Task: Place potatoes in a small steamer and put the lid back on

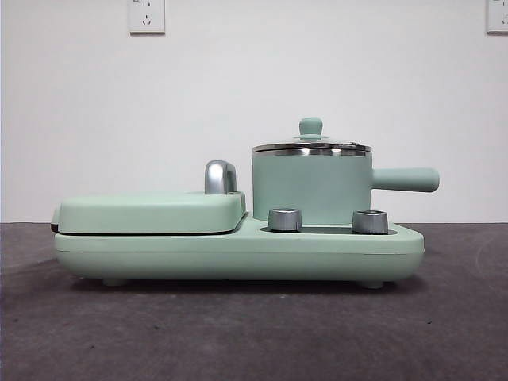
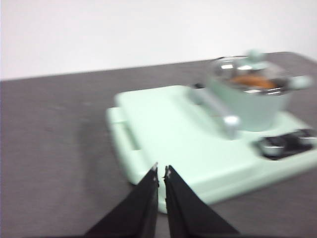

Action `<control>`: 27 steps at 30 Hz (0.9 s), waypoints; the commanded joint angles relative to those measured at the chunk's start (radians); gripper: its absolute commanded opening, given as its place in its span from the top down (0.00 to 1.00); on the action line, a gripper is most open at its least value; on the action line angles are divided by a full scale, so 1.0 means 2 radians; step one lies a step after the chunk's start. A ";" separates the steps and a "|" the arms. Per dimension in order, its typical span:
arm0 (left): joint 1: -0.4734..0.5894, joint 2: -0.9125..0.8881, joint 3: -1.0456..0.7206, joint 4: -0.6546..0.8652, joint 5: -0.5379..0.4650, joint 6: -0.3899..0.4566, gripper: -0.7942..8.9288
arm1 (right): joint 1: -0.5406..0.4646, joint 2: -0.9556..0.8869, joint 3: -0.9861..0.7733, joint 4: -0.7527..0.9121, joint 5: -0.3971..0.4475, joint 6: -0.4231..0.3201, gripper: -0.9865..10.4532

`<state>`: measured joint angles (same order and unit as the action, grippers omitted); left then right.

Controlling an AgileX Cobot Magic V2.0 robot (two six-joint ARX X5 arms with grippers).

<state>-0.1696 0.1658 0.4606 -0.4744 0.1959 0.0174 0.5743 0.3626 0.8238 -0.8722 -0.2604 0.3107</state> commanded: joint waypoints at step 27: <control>0.079 -0.081 -0.224 0.149 -0.076 -0.045 0.89 | 0.003 0.000 0.004 0.006 -0.001 -0.004 0.90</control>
<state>-0.0135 0.0048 0.0326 -0.1780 0.0483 -0.0891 0.5743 0.3622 0.8238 -0.8711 -0.2604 0.3111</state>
